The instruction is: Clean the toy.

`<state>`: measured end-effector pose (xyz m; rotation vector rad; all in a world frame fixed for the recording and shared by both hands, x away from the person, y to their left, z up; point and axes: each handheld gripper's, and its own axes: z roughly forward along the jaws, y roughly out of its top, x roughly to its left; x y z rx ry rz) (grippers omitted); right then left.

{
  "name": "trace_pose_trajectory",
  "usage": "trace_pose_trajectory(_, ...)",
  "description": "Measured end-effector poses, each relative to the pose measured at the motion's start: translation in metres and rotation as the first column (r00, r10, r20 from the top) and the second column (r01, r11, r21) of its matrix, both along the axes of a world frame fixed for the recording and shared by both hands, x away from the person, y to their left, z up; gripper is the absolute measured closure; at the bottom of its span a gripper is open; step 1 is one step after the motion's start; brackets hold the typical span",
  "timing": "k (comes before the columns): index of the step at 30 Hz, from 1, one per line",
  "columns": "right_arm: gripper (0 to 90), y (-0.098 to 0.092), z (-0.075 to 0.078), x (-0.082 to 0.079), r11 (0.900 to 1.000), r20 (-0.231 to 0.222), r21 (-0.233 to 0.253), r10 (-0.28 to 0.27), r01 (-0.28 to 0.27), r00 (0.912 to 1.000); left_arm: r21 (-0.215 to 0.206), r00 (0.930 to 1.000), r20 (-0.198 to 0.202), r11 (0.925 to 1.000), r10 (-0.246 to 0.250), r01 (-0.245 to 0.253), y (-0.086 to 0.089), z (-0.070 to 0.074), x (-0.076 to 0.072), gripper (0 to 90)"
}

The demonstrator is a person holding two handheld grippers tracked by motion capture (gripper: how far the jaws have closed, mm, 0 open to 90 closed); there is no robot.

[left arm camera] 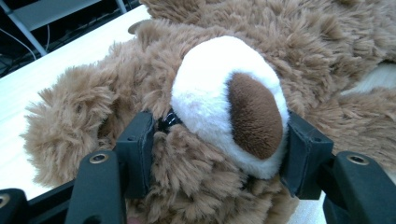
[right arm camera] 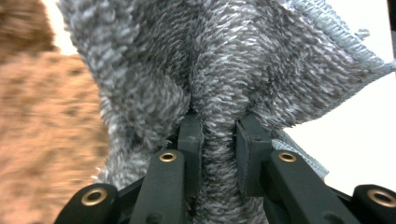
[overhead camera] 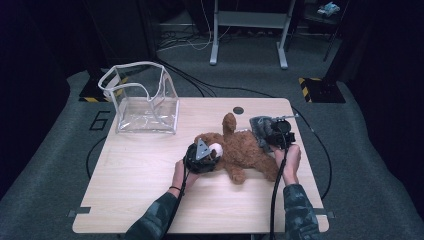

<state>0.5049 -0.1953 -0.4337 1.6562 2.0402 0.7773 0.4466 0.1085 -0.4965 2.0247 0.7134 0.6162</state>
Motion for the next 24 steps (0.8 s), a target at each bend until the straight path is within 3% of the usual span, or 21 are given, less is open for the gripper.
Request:
trace_pose_trajectory(6,74.5,-0.016,-0.003,0.001,0.998,-0.024,-0.026,-0.052,0.051,0.9984,0.003,1.0000,-0.001,1.0000,-0.001,0.001,0.000,0.000,0.000,38.1)
trace_pose_trajectory(9,74.3,-0.021,0.008,-0.008,0.998,0.009,0.014,-0.055,0.055,0.9984,0.001,1.0000,-0.002,1.0000,-0.001,0.001,0.001,0.000,0.000,38.1)
trace_pose_trajectory(11,74.2,-0.021,0.020,-0.015,0.999,0.057,0.031,-0.040,0.038,0.9976,0.001,1.0000,-0.001,1.0000,-0.001,0.001,0.001,0.000,0.000,38.1)
trace_pose_trajectory(13,74.2,-0.016,0.032,-0.023,0.998,0.088,0.059,-0.013,0.008,0.9961,0.003,1.0000,-0.001,1.0000,0.000,0.000,0.001,0.000,0.000,38.1)
trace_pose_trajectory(16,74.1,-0.002,0.046,-0.033,0.996,0.136,0.064,0.060,-0.069,0.9888,0.000,1.0000,-0.004,1.0000,0.002,-0.002,0.001,0.000,0.000,38.1)
trace_pose_trajectory(18,74.1,0.011,0.049,-0.036,0.990,0.138,0.068,0.115,-0.125,0.9837,-0.003,1.0000,-0.009,1.0000,0.002,-0.002,0.001,0.000,0.001,38.0)
trace_pose_trajectory(22,74.1,0.037,0.036,-0.032,0.977,0.087,0.051,0.200,-0.205,0.9759,-0.005,0.9999,-0.017,1.0000,-0.001,0.001,0.001,0.001,0.002,38.0)
trace_pose_trajectory(24,74.2,0.042,0.023,-0.026,0.976,0.063,0.057,0.206,-0.210,0.9765,-0.010,0.9998,-0.021,1.0000,-0.001,0.001,0.002,0.001,0.002,38.0)
